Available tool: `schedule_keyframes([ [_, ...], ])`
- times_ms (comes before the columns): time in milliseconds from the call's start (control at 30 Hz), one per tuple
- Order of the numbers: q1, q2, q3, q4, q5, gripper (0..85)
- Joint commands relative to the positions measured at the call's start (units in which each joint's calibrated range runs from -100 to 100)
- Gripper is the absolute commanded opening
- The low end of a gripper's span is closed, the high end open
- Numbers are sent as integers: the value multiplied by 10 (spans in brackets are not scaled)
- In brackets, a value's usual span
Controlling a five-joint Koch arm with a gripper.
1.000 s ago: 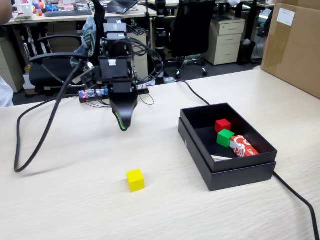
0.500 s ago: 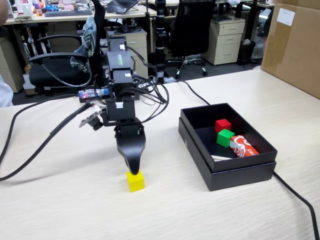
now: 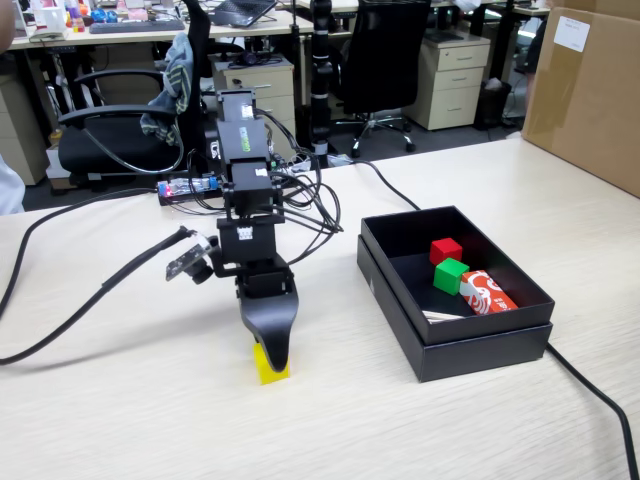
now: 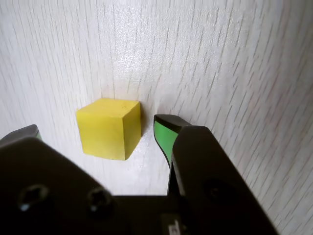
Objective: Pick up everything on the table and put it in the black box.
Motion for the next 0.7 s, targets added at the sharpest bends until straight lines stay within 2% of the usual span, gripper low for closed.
schedule_keyframes([
  [0,-1,2,64,-18,-9,449],
  [300,-1,36,97,-66,-9,411],
  [667,-5,53,139,-71,-7,33],
])
